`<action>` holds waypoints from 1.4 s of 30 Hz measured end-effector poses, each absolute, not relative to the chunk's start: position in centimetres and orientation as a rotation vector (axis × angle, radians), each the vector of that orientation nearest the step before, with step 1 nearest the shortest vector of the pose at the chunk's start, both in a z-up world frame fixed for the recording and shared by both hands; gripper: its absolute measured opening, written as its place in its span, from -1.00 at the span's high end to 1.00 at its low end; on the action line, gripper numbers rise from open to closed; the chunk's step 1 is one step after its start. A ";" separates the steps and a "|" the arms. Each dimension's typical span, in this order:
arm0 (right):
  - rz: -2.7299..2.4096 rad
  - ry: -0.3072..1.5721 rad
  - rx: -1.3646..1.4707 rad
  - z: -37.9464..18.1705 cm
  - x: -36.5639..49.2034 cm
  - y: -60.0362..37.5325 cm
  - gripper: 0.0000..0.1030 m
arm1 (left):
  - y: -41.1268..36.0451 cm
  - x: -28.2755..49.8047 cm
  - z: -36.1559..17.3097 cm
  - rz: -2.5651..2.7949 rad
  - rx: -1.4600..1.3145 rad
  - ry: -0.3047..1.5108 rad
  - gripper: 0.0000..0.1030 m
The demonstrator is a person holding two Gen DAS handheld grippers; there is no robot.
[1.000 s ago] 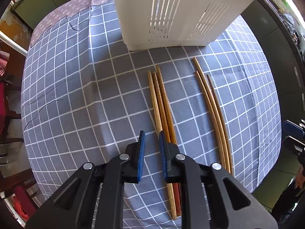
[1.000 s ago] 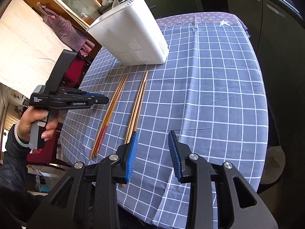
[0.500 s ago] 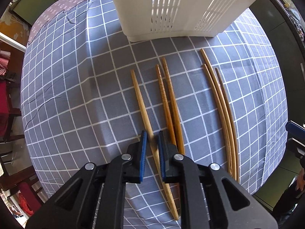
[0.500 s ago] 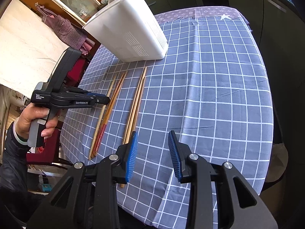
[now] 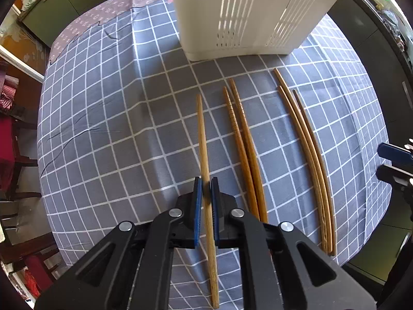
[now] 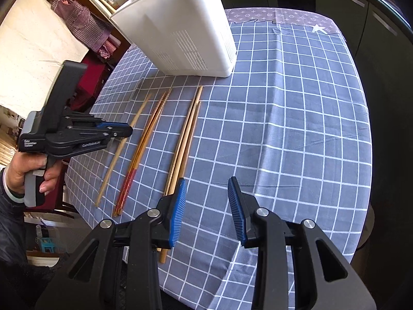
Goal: Organize utensils
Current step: 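Lower the left tool onto a wooden chopstick on the cloth and close, then grasp another chopstick with the right tool while the left tool lifts its chopstick upright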
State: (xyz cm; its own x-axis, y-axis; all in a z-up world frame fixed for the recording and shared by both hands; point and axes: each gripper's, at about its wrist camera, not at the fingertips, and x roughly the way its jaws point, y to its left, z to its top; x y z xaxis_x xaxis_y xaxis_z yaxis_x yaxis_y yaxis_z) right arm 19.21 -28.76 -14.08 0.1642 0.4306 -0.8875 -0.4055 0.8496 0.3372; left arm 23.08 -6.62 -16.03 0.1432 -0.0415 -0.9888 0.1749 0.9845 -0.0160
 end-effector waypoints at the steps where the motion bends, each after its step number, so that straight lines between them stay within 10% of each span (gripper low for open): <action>1: 0.591 1.279 0.006 -14.3 19.5 -28.2 0.35 | -6.2 22.7 -15.6 -0.158 0.110 1.400 0.86; 42: 0.420 1.367 -0.258 -19.2 23.2 -18.1 0.88 | -1.5 16.2 -7.6 -0.233 0.064 1.098 0.87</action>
